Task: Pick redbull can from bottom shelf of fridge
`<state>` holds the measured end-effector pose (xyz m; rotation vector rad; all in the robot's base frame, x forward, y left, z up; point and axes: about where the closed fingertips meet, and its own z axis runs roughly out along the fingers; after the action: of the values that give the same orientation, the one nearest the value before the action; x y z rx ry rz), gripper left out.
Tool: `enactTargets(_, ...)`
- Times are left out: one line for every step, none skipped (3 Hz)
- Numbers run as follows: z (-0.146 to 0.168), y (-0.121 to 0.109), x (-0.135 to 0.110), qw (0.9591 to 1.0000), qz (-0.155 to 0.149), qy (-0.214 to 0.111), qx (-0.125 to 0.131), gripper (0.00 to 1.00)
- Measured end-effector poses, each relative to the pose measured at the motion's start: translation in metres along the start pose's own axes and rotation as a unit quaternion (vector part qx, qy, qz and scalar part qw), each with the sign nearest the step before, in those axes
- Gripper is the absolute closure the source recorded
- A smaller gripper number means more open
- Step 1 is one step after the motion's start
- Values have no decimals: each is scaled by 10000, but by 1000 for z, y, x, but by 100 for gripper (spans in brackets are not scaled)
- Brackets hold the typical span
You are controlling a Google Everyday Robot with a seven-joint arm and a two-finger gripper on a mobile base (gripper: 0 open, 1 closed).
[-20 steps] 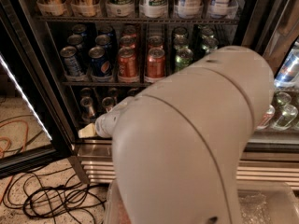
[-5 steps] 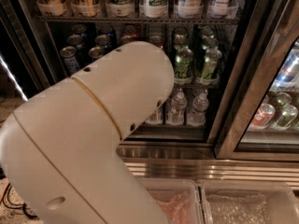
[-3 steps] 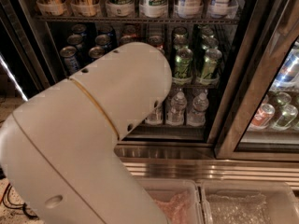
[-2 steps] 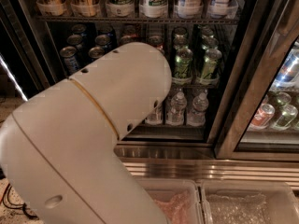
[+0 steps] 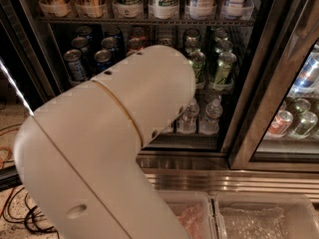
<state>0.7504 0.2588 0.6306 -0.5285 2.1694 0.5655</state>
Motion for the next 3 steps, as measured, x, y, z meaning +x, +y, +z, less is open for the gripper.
enactTargets(-15,-6,9,9999,76,104,-54,100)
enactTargets(-39,-5,26,9993,187,266,-179,100)
enactTargets(-83,-4,53,9974,426,486,-324,100)
